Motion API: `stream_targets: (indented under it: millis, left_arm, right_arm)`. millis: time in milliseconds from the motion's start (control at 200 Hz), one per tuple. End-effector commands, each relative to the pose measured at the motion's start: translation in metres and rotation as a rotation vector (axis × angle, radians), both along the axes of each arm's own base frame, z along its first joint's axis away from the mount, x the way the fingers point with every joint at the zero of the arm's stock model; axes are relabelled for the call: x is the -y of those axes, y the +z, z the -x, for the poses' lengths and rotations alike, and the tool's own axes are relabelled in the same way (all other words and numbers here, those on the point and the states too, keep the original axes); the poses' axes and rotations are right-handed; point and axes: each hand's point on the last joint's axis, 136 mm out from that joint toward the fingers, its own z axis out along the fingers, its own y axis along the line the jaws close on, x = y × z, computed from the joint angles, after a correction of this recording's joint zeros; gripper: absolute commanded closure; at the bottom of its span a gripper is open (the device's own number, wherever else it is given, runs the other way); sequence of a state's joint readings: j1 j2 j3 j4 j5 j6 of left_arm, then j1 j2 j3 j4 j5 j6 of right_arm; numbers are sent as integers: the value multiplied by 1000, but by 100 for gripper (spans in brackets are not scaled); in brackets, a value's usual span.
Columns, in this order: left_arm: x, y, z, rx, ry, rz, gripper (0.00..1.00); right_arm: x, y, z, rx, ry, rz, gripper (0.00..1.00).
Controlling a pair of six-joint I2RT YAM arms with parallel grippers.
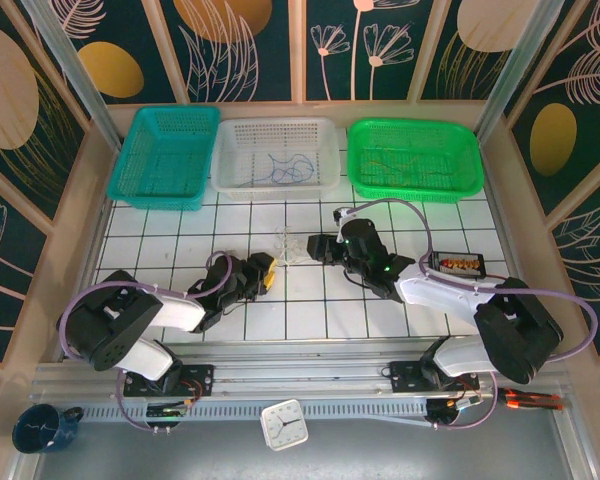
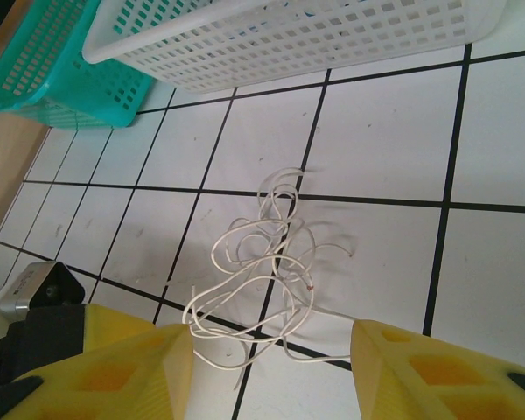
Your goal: Untangle the cables
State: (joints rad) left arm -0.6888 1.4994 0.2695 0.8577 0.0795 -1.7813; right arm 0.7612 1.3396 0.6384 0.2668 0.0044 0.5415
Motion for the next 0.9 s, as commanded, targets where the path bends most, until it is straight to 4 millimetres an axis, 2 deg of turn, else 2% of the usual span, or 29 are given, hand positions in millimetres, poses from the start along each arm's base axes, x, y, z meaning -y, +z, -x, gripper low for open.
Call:
stream_targets:
  millis: [0,295,475,640,896]
  left_arm:
    - [5,15,-9,25,45,83,56]
    - [7,8,-12,9,49,86,59]
    - [9,7,-14,11,45,78,73]
    - [9,5,-13,9,45,71,81]
    - [7,8,-14,16,47,62,87]
  right_arm:
    - [3,7,0,28,-24,-16,49]
    - [6,7,0,30,-32,-11,49]
    - [8,8,1,33,-37,-8,49]
    - [9,8,1,34,-38,-8,50]
    - [8,10,1,37,-35,-13,50]
